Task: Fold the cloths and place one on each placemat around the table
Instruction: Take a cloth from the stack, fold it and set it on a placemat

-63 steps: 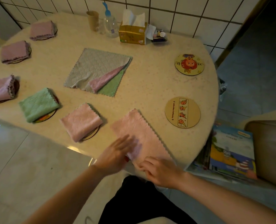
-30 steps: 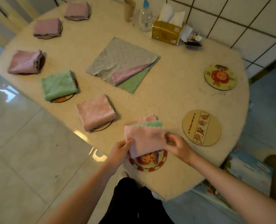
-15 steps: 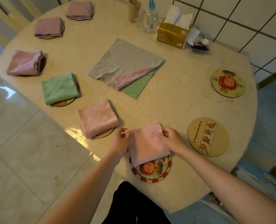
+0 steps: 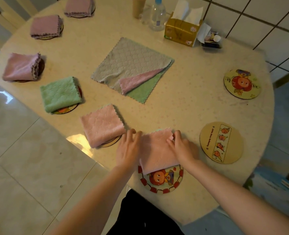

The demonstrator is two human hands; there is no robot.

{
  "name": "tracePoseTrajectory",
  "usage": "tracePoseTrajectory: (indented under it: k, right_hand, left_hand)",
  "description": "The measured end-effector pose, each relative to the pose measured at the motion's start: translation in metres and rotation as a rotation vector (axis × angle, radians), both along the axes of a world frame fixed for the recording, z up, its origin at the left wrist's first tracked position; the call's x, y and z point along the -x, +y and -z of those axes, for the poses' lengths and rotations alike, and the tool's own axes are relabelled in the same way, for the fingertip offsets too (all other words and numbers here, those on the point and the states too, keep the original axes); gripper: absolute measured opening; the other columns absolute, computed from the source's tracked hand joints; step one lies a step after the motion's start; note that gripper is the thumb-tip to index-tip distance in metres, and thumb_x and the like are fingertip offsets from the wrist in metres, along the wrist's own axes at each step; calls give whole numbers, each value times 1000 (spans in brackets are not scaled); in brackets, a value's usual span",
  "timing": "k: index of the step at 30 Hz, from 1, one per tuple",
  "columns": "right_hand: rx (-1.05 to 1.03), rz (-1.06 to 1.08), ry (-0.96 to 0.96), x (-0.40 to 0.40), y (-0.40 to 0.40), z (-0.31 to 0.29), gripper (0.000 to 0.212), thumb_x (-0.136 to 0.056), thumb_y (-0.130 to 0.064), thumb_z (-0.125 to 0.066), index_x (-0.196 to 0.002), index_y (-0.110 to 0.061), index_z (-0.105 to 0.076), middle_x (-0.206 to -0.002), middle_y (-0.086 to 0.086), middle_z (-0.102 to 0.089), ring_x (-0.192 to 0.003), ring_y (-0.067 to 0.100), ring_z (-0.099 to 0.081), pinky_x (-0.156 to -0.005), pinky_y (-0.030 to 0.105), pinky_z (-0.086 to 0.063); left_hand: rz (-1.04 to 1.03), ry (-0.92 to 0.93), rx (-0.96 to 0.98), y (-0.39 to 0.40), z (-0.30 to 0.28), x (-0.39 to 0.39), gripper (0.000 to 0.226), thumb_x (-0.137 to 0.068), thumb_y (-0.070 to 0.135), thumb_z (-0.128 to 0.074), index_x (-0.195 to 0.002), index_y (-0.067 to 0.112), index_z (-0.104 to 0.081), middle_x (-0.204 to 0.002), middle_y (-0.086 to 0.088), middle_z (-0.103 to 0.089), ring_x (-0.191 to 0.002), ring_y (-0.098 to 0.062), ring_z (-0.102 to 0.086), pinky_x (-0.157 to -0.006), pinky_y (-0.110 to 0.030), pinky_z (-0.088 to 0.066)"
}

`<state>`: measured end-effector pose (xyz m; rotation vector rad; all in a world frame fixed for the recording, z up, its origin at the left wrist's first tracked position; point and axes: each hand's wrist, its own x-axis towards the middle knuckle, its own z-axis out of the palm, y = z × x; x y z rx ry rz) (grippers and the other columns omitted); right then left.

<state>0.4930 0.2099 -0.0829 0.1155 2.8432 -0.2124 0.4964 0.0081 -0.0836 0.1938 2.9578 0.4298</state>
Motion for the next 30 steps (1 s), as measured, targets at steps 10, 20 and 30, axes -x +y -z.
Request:
tracePoseTrajectory:
  k: [10,20,30]
  right_hand:
    - [190,228,-80,-35,-11,-5,44,-89,-49,-50,-111,-12,-45,-105,3,-50,-86,16,-52,-63,26,-47]
    - [424,464,-282,-16,-5,-12,30,-82,-29,-64,-104,-9,-61,-98,5,-66,-86,20,-61,-68,30,-52]
    - [762,477,-235,-43,5,-30,23,-87,-30,-57,-103,-15,-50,-100,3,-58,-92,20,-58,-81,40,-53]
  left_hand:
    - [378,-288,70,-6,-2,-5,76,-85,56,-55,-147,36,-17,-160,5,1,-145,-30,-1,-117,-46,-13]
    - [-131,-374,-224,7,-13,44,37,-85,8,-51,-122,10,-50,-122,-13,-54,-107,-29,-52,-79,-30,-44]
    - [-178,-606,-407,0,-41,33,16,-73,26,-60,-64,13,-59,-67,-4,-55,-70,-22,-50,-62,-31,-41]
